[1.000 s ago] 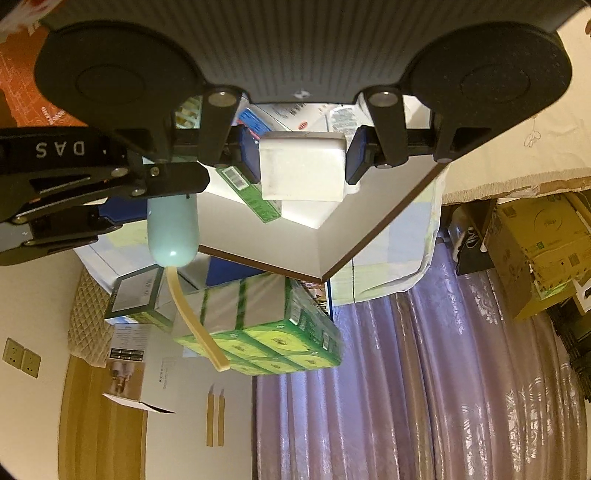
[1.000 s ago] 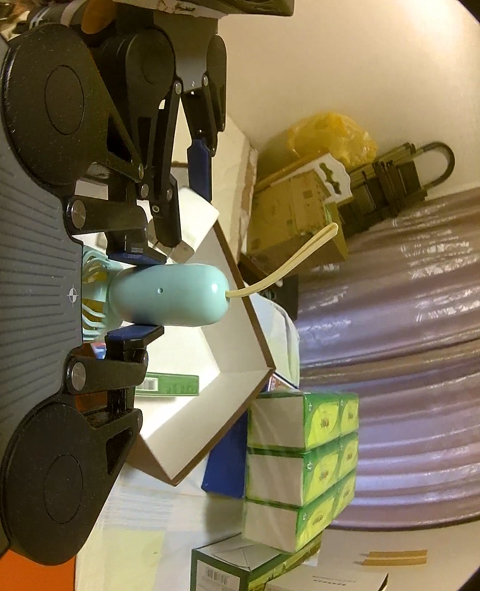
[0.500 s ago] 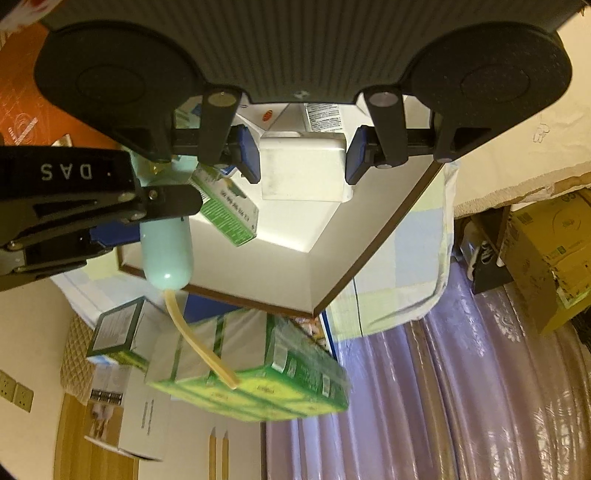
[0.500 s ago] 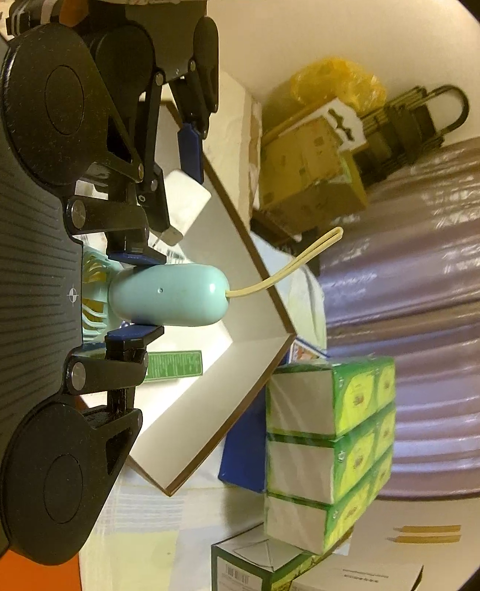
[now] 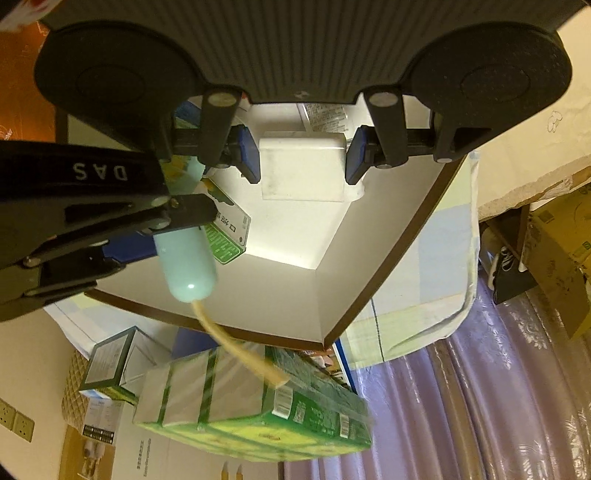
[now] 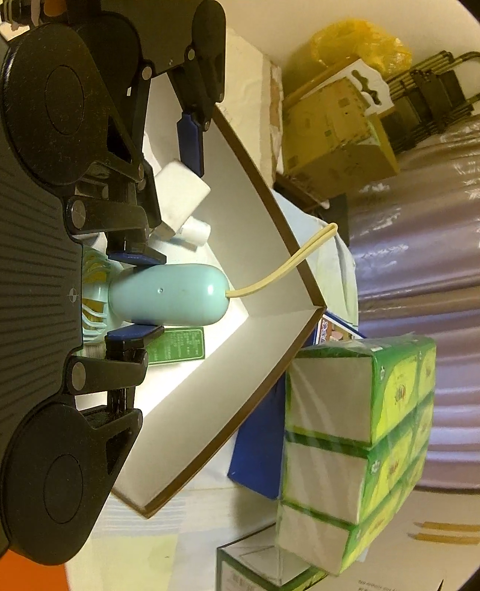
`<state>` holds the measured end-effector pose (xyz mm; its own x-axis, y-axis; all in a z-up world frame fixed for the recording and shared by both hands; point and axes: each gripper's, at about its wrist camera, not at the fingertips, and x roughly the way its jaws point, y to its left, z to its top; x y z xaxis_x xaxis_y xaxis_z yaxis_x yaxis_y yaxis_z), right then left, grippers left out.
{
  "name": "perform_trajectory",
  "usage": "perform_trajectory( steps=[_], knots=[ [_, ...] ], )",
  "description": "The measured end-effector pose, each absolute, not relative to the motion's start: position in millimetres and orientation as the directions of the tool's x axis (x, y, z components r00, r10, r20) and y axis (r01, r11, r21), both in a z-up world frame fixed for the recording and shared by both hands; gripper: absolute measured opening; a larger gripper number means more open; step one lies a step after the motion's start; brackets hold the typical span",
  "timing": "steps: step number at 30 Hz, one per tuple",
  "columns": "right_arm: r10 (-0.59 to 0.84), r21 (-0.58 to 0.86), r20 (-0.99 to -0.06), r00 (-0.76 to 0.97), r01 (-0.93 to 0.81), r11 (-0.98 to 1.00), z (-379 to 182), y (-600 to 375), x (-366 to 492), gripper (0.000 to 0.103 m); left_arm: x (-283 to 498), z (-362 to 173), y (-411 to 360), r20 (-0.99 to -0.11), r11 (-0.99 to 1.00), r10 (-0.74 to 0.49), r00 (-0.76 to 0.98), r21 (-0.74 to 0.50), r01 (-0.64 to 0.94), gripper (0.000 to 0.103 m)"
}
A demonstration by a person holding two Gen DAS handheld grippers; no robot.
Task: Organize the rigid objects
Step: 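Carry the white charger and mint fan into the brown box and open both tools, then withdraw both open tools from the brown box back over the table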
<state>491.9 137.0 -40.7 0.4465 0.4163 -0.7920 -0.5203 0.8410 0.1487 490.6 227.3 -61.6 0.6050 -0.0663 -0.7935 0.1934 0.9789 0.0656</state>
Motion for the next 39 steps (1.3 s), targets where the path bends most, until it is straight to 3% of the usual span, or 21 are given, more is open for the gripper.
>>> perform_trajectory(
  steps=[9,15,18,23,28,39],
  knots=[
    [0.386,0.081,-0.785,0.485,-0.537,0.839,-47,145,505,0.03,509,-76,224,-0.809,0.975,-0.072,0.584,0.066,0.212,0.045],
    [0.388,0.114,-0.807,0.445,-0.527,0.842,-52,135,506,0.031,515,-83,228,-0.812,0.974,-0.054,0.581,0.086,0.211,0.042],
    [0.384,0.121,-0.818,0.427,-0.526,0.842,-55,132,503,0.033,514,-79,230,-0.803,0.974,-0.049,0.594,0.094,0.207,0.051],
    [0.388,0.131,-0.824,0.413,-0.528,0.839,-55,129,497,0.039,511,-74,233,-0.798,0.977,-0.031,0.602,0.104,0.187,0.063],
    [0.397,0.13,-0.822,0.407,-0.546,0.828,-52,127,488,0.051,503,-69,240,-0.806,0.986,-0.036,0.591,0.066,0.151,0.064],
    [0.401,0.127,-0.825,0.398,-0.56,0.819,-50,124,471,0.057,469,-54,255,-0.812,0.996,-0.017,0.583,0.035,0.078,0.064]
  ],
)
